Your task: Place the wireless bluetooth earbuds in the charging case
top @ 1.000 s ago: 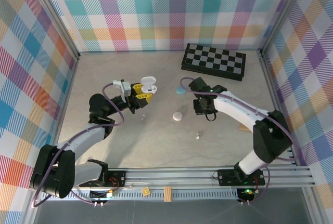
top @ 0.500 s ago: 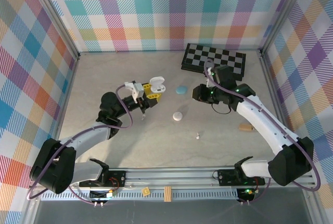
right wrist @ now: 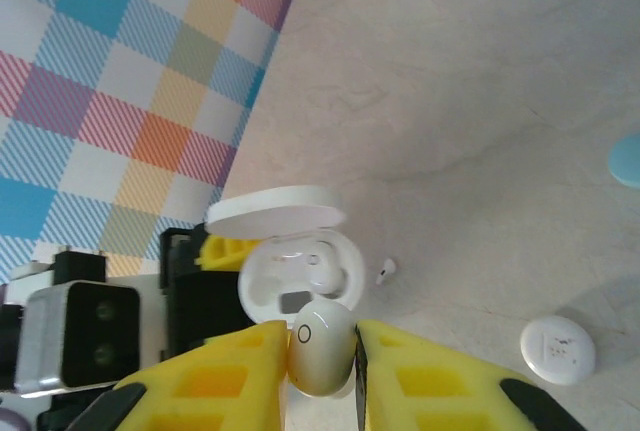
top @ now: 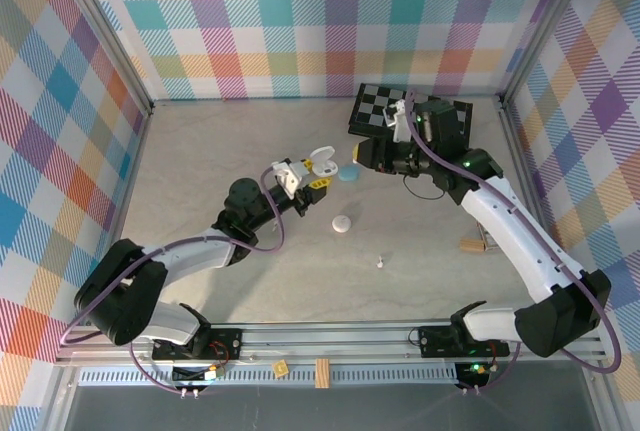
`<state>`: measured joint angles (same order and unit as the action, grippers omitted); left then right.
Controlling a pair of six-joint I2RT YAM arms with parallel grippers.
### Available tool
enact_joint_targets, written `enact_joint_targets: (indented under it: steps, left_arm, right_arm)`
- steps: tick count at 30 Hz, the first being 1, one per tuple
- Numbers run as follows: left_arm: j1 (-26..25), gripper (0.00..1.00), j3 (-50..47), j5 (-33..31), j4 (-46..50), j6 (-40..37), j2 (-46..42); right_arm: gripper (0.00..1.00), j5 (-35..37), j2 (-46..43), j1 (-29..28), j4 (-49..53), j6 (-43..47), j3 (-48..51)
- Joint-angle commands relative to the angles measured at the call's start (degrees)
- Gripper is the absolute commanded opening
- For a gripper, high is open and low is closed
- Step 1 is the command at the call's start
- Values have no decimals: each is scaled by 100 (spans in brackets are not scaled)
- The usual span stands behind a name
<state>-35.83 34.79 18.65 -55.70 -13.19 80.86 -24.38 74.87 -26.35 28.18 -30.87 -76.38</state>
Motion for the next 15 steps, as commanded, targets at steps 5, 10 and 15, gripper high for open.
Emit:
enact_joint_targets:
  steps: [5, 10, 15]
  left_arm:
    - [-261, 34, 435, -264, -389, -183, 348]
    - [-362, 33, 546, -373, -387, -228, 456]
    - [-406, 33, 555, -362, -379, -275, 488]
  right_arm:
    - [24, -321, 314, -189, -241, 86, -331]
    - [24, -242, 438, -330, -257, 142, -385]
    - [24, -20, 540, -465, -132, 242, -430]
